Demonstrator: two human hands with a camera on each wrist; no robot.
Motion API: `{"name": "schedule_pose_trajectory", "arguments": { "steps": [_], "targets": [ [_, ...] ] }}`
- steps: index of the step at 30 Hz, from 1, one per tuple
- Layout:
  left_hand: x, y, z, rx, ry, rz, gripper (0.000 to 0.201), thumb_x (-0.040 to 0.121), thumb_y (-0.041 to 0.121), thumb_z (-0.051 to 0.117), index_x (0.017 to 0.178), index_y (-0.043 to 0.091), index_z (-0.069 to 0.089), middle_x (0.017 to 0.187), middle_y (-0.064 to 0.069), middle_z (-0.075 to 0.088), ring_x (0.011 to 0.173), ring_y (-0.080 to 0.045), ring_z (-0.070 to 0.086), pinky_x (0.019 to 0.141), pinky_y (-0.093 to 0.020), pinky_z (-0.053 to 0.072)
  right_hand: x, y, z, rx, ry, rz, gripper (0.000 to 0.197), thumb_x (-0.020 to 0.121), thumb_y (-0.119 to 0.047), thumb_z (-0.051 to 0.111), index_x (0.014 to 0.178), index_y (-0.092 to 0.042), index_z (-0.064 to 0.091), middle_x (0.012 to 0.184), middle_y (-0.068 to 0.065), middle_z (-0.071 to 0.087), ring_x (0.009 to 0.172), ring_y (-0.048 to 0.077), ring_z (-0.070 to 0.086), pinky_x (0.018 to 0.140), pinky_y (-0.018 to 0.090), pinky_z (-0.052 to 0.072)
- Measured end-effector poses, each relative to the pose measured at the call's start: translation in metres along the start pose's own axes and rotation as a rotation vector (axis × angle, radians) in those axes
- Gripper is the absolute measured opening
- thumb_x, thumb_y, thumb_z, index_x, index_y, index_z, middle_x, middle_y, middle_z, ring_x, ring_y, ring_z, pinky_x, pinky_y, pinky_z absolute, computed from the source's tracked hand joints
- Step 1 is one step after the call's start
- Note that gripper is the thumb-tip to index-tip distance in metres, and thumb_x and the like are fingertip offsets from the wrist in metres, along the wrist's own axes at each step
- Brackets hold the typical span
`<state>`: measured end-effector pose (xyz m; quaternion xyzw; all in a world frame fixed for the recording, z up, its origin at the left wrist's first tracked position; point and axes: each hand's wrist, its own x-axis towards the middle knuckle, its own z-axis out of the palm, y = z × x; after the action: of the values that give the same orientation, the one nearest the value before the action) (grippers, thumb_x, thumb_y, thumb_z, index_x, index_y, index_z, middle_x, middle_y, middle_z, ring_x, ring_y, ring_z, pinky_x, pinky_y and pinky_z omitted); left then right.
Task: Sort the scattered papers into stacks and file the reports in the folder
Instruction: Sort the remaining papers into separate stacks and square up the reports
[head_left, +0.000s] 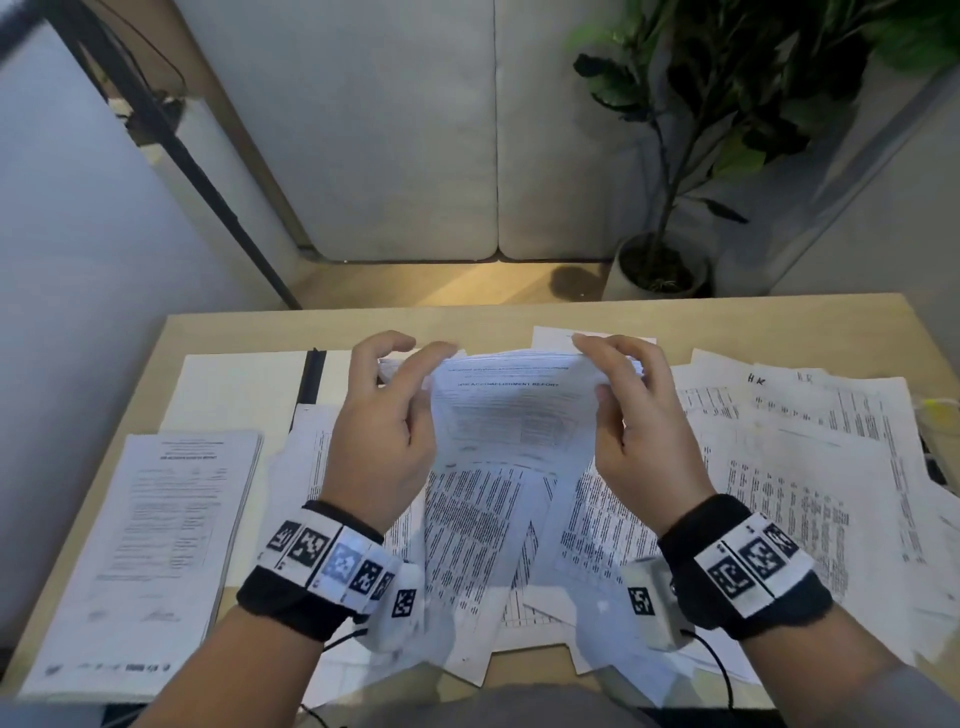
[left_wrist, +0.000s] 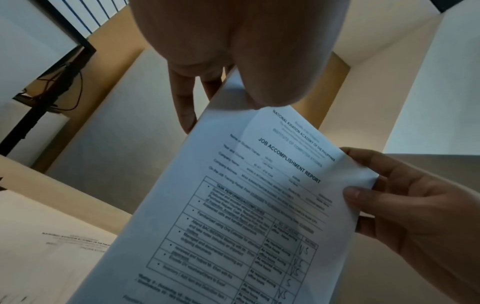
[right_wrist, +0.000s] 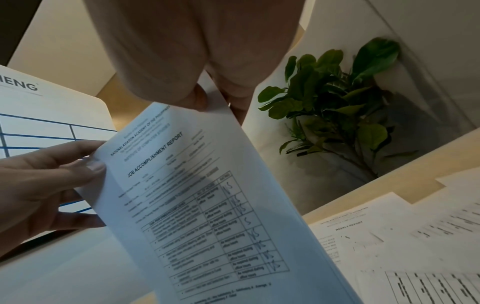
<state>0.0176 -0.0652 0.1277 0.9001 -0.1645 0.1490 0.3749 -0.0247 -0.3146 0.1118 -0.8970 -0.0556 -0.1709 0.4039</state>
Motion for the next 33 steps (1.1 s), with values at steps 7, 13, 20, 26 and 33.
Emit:
{"name": "schedule_pose_trajectory", "arguments": {
  "steps": [7, 13, 20, 26, 33],
  "targets": [
    [0.003, -0.019, 0.007, -0.461, 0.007, -0.262, 0.055, 0.099, 0.0, 0.059, 0.141, 0.03, 0.042, 0.131, -0.001, 0.055, 0.112, -0.014, 0.06, 0.091, -0.022, 0.052, 0.004, 0.003, -0.003, 0.061, 0.052, 0.031, 0.049, 0.099, 0.01, 0.046, 0.138, -0.017, 0.056, 0.125, -0.004, 0.053, 0.112, -0.008, 0.05, 0.095, 0.01, 0.04],
    [-0.004, -0.046, 0.041, -0.619, -0.208, -0.586, 0.046, 0.1, -0.002, 0.055, 0.135, 0.028, 0.058, 0.131, 0.009, 0.069, 0.126, -0.009, 0.062, 0.111, -0.041, 0.047, 0.003, 0.008, 0.002, 0.383, 0.007, 0.176, 0.069, 0.101, 0.001, 0.054, 0.148, -0.045, 0.034, 0.107, -0.006, 0.059, 0.083, 0.01, 0.06, 0.081, 0.021, 0.049],
    [-0.012, -0.03, 0.063, -0.532, -0.212, -0.694, 0.054, 0.097, -0.01, 0.046, 0.122, 0.037, 0.057, 0.122, 0.009, 0.064, 0.126, -0.018, 0.053, 0.108, -0.039, 0.041, -0.007, 0.046, 0.045, 0.466, -0.132, 0.595, 0.051, 0.099, 0.005, 0.047, 0.137, -0.026, 0.057, 0.128, -0.009, 0.07, 0.124, 0.013, 0.063, 0.114, 0.051, 0.046],
    [-0.02, -0.037, 0.061, -0.482, -0.068, -0.775, 0.057, 0.095, -0.006, 0.041, 0.142, 0.024, 0.053, 0.129, 0.004, 0.064, 0.115, -0.015, 0.059, 0.094, -0.029, 0.045, -0.015, 0.032, 0.032, 0.498, -0.113, 0.432, 0.048, 0.103, 0.003, 0.048, 0.136, -0.032, 0.055, 0.134, -0.014, 0.065, 0.128, -0.004, 0.057, 0.107, 0.016, 0.044],
    [-0.054, -0.043, 0.083, -0.305, -0.202, -0.8, 0.043, 0.099, -0.005, 0.037, 0.137, 0.007, 0.049, 0.119, -0.038, 0.054, 0.06, -0.014, 0.043, 0.044, -0.01, 0.036, -0.041, 0.086, 0.068, 0.451, -0.311, 0.606, 0.051, 0.105, 0.0, 0.044, 0.15, -0.025, 0.043, 0.146, -0.009, 0.056, 0.141, 0.014, 0.049, 0.124, 0.044, 0.034]
  ]
}}
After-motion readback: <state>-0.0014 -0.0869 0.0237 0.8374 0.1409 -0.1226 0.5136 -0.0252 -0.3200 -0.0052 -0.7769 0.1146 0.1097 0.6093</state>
